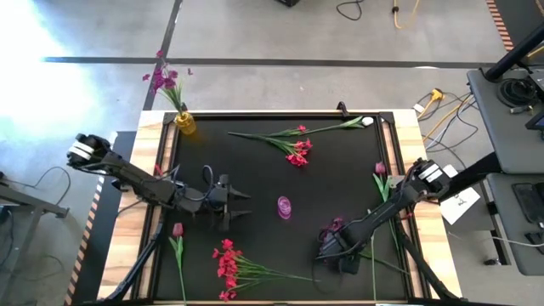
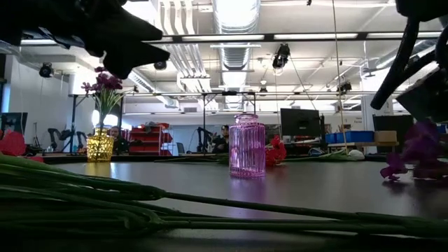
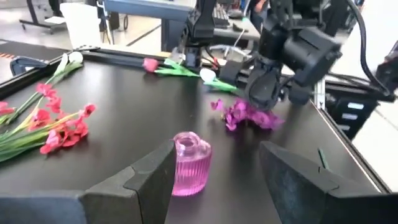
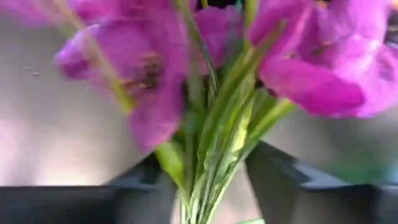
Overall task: Sort flowers into vase by color
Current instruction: Put the violet flower into the yellow vase
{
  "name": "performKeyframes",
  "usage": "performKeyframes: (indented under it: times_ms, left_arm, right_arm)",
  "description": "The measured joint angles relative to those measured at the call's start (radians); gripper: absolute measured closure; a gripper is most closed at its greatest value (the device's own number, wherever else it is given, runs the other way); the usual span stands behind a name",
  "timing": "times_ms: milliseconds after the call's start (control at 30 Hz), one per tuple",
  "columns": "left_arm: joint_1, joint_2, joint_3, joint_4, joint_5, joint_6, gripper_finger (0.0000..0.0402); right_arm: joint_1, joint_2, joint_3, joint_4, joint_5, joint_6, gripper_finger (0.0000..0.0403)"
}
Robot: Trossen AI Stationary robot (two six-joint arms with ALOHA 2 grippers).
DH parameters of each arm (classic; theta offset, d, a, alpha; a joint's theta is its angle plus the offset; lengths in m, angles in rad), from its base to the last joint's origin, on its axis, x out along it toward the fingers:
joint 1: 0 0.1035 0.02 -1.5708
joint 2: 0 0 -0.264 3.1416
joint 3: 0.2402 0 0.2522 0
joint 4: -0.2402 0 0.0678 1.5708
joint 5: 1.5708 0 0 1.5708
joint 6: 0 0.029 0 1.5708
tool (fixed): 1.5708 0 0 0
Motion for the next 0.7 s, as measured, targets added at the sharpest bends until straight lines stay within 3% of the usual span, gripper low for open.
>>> performKeyframes:
  times_ms: [133,167,300,567,633,700]
  left_arm:
    - [-0.007,-0.069,-0.002,-0.088,0.0,-0.004,0.0186]
    - [-0.007,-0.087,-0.002,-0.098,0.0,-0.004,0.0186]
    - [-0.007,-0.137,-0.002,-0.119,-0.001,0.019,0.0186]
    - [-0.002,-0.118,-0.005,-0.044,-0.088,0.048,0.0186]
    - [0.009,-0.088,-0.005,0.022,-0.103,0.033,0.0186]
    - [0.034,-0.046,-0.003,0.105,-0.102,0.025,0.0186]
  right_arm:
    - [-0.033,-0.07,-0.007,0.002,0.186,-0.022,0.0366]
    - [-0.048,-0.098,-0.007,0.008,0.239,-0.023,0.0377]
    - [-0.118,-0.223,-0.02,0.099,0.418,-0.055,0.0382]
    - [-0.301,-0.508,-0.191,0.568,0.731,-0.338,0.0384]
    - [-0.362,-0.566,-0.246,0.711,0.772,-0.445,0.0384]
    - [-0.416,-0.602,-0.301,0.898,0.744,-0.567,0.0384]
